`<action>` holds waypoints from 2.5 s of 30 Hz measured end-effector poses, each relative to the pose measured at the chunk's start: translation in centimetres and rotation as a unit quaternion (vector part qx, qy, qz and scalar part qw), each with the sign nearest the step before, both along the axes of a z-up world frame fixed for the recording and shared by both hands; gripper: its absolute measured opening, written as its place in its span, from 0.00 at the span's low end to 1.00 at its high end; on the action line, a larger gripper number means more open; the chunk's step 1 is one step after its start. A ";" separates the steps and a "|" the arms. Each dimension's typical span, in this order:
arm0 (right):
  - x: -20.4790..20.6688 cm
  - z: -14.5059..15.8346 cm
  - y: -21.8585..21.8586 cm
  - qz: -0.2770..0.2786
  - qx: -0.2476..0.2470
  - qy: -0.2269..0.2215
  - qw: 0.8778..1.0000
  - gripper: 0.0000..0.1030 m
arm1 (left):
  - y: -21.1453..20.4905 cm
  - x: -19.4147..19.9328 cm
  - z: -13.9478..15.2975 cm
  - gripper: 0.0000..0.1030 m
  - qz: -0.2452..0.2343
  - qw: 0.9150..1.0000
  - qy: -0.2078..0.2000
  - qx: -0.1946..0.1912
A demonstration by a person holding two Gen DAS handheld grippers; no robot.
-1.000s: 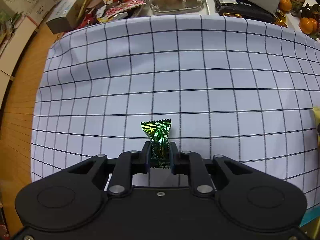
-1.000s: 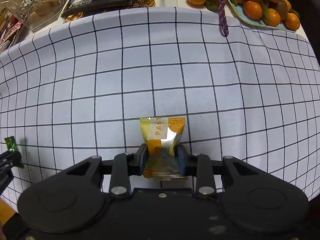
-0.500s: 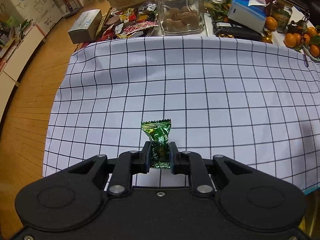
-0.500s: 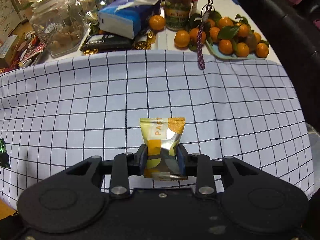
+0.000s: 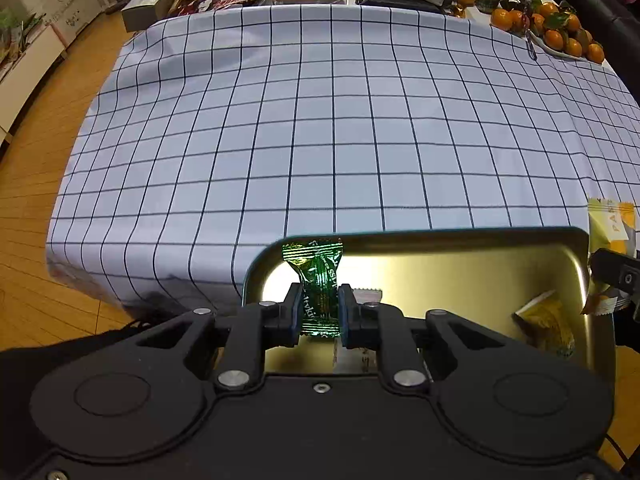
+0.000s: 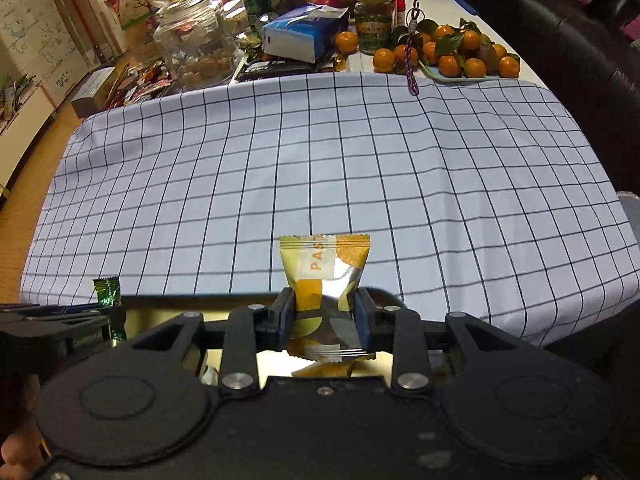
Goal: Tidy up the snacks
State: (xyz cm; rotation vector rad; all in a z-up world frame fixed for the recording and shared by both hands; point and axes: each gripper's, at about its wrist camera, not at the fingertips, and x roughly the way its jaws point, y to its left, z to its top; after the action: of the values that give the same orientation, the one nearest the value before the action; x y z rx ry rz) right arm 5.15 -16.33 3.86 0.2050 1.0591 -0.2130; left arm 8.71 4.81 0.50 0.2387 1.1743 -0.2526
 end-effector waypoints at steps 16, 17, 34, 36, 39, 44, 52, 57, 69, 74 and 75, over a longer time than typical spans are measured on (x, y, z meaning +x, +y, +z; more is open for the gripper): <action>-5.4 -0.6 1.1 0.010 -0.008 -0.012 1.000 0.31 | 1.4 -5.4 -1.2 0.23 0.018 1.000 -0.020 0.008; -5.3 -0.6 1.1 0.014 -0.007 -0.013 1.000 0.31 | 0.4 -5.0 -0.9 0.23 0.014 1.000 -0.024 0.010; -4.8 -1.1 1.4 0.026 0.010 -0.018 0.999 0.33 | -12.5 -2.4 -1.7 0.33 -0.004 1.000 -0.024 0.008; -4.7 -1.0 1.6 0.028 0.004 -0.019 0.999 0.33 | -12.7 -2.4 -1.8 0.33 -0.003 1.000 -0.023 0.006; -4.6 -1.2 1.7 0.033 0.003 -0.013 0.999 0.33 | -12.8 -2.3 -1.8 0.33 -0.002 1.000 -0.020 0.003; -4.4 -1.5 1.5 0.029 0.000 -0.004 1.000 0.33 | -12.8 -2.0 -1.9 0.33 0.006 1.000 -0.020 0.000; -3.8 -2.4 1.1 0.002 -0.025 0.027 0.999 0.33 | -12.7 -1.9 -1.9 0.33 0.014 1.000 -0.022 0.001; -3.6 -3.0 0.7 -0.012 -0.025 0.045 0.999 0.33 | -12.7 -2.0 -1.8 0.33 0.014 1.000 -0.024 0.001; -3.6 -3.2 0.8 -0.009 -0.030 0.055 0.998 0.33 | -12.5 -1.9 -1.8 0.33 0.022 1.000 -0.021 0.003; -3.6 -3.2 0.6 -0.012 -0.024 0.056 0.998 0.33 | -12.8 -2.1 -1.7 0.33 0.016 1.000 -0.026 0.005; -3.6 -3.3 0.6 -0.013 -0.024 0.057 0.998 0.33 | -12.8 -2.2 -1.7 0.33 0.015 0.999 -0.028 0.005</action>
State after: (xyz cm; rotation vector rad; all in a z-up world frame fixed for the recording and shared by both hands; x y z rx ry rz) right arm 1.54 -15.76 0.60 0.1649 1.1634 -0.2757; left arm 6.53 -7.99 -1.20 0.2357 1.1225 -0.2111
